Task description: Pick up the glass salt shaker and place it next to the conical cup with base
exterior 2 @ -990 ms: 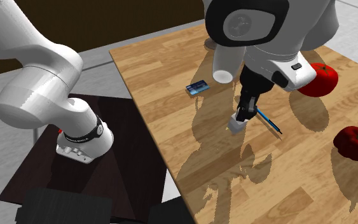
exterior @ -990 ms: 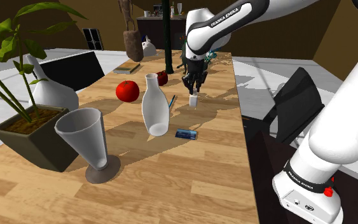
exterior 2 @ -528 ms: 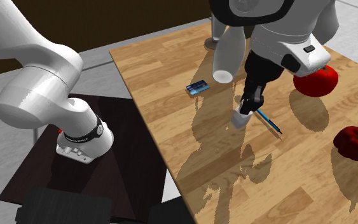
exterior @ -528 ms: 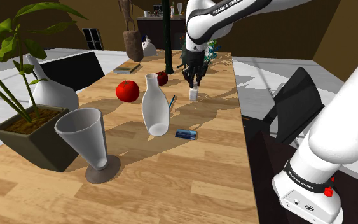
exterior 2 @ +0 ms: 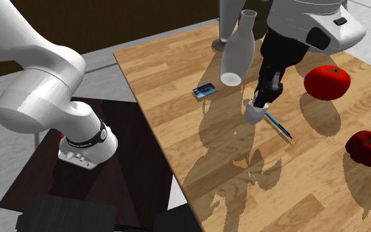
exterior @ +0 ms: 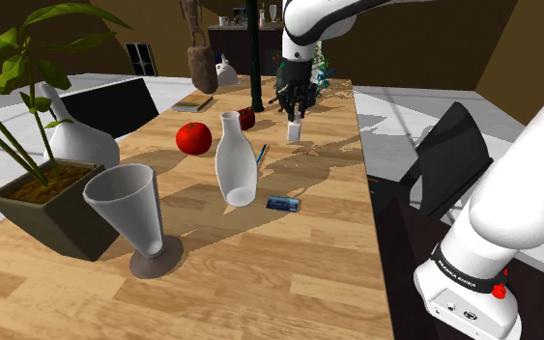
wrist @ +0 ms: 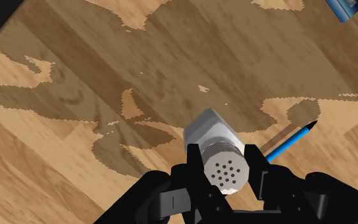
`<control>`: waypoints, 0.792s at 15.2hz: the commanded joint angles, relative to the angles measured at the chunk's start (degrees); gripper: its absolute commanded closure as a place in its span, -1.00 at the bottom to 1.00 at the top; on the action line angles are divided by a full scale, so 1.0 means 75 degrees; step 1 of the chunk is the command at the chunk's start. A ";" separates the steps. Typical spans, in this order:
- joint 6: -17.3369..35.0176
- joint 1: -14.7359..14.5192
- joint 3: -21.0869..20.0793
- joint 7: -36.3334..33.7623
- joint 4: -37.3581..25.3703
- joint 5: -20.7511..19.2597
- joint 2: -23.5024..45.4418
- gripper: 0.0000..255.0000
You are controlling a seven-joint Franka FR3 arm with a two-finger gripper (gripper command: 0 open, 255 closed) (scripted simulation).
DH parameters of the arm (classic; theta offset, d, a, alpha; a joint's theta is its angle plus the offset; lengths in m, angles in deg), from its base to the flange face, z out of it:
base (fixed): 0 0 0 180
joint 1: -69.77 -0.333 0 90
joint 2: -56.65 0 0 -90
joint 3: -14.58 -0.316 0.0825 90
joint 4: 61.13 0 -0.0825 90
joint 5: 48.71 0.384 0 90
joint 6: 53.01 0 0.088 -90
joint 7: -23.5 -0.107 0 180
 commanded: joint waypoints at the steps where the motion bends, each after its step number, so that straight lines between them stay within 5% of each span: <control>1: -0.0205 0.0003 0.0005 0.0012 -0.0154 0.0003 -0.0047 1.00; 12: -0.1330 0.0005 0.0007 0.0028 -0.1217 0.0009 -0.0109 1.00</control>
